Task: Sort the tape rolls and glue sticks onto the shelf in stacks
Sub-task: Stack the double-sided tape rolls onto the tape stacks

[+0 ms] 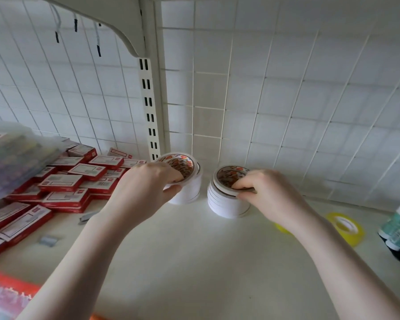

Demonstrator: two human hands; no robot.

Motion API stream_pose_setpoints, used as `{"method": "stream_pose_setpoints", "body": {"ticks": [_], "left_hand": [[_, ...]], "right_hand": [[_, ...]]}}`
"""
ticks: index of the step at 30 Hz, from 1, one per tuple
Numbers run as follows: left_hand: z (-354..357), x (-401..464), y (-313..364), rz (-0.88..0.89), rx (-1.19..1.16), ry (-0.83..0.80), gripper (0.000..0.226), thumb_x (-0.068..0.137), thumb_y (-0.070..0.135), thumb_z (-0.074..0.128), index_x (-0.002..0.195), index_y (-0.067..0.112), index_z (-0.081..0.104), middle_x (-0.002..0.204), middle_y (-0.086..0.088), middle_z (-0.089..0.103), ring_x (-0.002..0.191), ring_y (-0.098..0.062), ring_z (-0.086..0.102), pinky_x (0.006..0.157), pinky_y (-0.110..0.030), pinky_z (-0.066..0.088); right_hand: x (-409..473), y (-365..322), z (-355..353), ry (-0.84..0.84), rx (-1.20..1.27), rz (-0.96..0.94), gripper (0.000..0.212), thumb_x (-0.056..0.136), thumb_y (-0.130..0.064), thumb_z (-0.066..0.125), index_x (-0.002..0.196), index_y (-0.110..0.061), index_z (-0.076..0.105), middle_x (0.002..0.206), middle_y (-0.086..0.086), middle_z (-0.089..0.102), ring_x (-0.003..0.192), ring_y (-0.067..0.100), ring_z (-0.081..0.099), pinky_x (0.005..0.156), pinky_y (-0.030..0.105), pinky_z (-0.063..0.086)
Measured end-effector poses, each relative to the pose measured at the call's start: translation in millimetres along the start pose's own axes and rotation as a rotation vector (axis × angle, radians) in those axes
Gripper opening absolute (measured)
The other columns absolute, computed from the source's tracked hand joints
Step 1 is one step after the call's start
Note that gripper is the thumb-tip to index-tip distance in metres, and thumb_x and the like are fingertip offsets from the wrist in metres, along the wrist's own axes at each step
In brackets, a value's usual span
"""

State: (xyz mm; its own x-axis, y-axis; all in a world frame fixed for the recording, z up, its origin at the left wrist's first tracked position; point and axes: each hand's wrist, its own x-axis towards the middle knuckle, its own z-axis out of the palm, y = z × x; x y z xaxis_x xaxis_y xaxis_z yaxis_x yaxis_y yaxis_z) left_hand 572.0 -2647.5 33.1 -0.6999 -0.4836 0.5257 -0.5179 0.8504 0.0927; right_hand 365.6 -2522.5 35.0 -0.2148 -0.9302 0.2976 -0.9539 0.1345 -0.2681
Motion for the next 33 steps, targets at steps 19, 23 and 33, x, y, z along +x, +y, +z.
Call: {"method": "stream_pose_setpoints", "body": {"ticks": [19, 23, 33], "left_hand": [[2, 2, -9, -0.020, -0.006, -0.052, 0.018, 0.087, 0.032, 0.059, 0.083, 0.016, 0.066, 0.078, 0.000, 0.061, 0.072, -0.026, 0.058, 0.062, -0.036, 0.047], [0, 4, -9, -0.018, -0.004, -0.062, 0.017, 0.087, 0.033, 0.058, 0.084, 0.017, 0.065, 0.080, 0.002, 0.061, 0.071, -0.024, 0.057, 0.062, -0.038, 0.048], [0, 7, -8, -0.024, 0.008, -0.087, 0.017, 0.088, 0.034, 0.057, 0.086, 0.019, 0.065, 0.082, 0.003, 0.062, 0.074, -0.022, 0.058, 0.064, -0.037, 0.049]], "right_hand": [[-2, 7, 8, -0.046, 0.137, -0.041, 0.017, 0.084, -0.012, 0.066, 0.097, -0.020, 0.073, 0.089, -0.002, 0.065, 0.087, 0.017, 0.057, 0.078, 0.029, 0.042], [-5, 8, 11, 0.000, 0.120, -0.064, 0.020, 0.084, -0.013, 0.066, 0.101, -0.021, 0.073, 0.091, -0.002, 0.066, 0.089, 0.018, 0.058, 0.079, 0.033, 0.044], [-6, 10, 17, 0.079, 0.092, -0.102, 0.023, 0.082, -0.014, 0.069, 0.103, -0.021, 0.073, 0.089, -0.001, 0.068, 0.090, 0.022, 0.059, 0.078, 0.036, 0.047]]}}
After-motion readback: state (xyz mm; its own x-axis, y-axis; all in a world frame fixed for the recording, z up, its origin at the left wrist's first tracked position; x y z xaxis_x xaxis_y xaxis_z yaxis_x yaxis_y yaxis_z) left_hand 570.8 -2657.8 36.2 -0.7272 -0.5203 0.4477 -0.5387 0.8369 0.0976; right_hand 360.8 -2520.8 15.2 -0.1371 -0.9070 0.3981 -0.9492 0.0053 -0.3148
